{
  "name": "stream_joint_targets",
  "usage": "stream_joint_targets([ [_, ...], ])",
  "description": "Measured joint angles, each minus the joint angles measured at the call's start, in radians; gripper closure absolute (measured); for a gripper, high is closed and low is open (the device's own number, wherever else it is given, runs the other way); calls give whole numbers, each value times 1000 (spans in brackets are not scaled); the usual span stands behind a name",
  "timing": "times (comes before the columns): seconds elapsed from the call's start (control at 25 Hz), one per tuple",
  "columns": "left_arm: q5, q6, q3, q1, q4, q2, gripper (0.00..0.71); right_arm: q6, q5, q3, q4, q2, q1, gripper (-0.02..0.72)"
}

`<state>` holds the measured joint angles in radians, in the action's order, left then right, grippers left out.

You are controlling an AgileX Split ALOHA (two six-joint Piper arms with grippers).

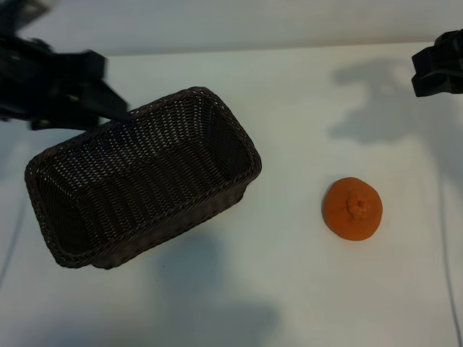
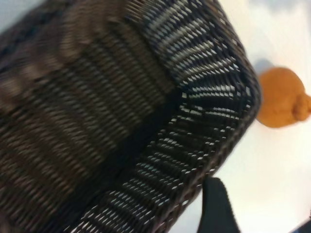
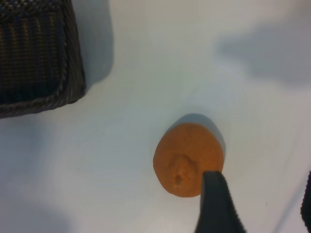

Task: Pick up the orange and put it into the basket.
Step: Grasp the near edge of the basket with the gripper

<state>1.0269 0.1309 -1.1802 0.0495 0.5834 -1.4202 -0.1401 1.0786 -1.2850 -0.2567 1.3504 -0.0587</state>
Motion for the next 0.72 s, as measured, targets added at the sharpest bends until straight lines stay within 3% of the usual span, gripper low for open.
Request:
stream_joint_targets([
  [0.32,146,-197,0,-164,-305,161,221,0,0,0,0,0,0,281],
  [0.48,148,-252,0,-184,-408,186,221,0,0,0,0,0,0,281],
  [0.72,148,-302,19,-187,-464,186,221,0,0,0,0,0,0,281],
])
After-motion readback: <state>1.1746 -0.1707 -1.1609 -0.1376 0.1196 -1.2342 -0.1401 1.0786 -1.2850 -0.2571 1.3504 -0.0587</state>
